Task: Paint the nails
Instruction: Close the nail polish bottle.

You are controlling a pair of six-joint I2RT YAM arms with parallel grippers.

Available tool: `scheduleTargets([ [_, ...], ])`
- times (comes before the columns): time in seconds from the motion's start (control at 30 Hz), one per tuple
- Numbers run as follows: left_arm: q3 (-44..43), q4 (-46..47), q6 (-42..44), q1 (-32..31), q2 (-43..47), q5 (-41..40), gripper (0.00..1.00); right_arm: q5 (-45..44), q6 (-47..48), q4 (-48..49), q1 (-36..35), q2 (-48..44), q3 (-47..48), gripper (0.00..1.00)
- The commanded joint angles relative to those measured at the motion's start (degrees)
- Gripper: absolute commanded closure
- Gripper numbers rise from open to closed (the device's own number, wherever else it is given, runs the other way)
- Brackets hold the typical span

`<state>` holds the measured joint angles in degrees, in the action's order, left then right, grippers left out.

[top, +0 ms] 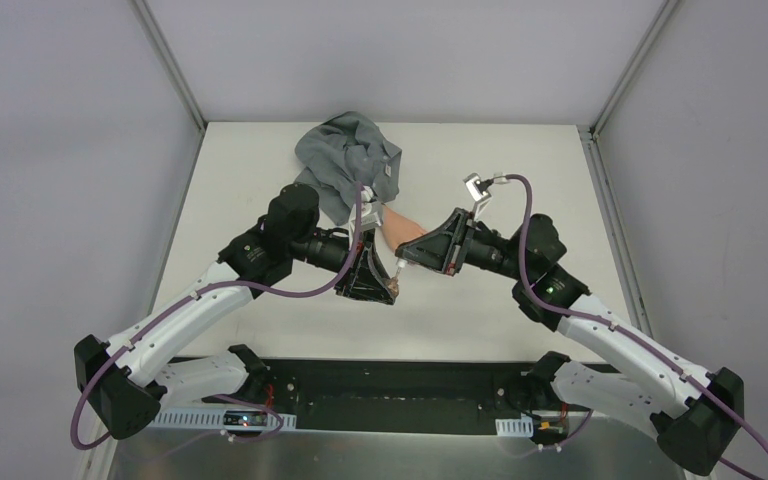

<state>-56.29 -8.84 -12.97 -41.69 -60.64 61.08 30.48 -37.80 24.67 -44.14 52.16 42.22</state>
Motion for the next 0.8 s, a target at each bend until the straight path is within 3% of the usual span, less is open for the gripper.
scheduleTargets([
  [0.0, -0.05, 2.43, -0.19, -0.66, 0.44, 1.28, 1.0, 1.47, 1.04, 2.98, -0.24, -0.14, 3.27, 1.0],
  [0.77, 0.04, 2.47, -0.07, -0.63, 0.79, 1.16, 1.0, 1.13, 2.18, 1.12, -0.33, -0.44, 3.42, 1.0],
])
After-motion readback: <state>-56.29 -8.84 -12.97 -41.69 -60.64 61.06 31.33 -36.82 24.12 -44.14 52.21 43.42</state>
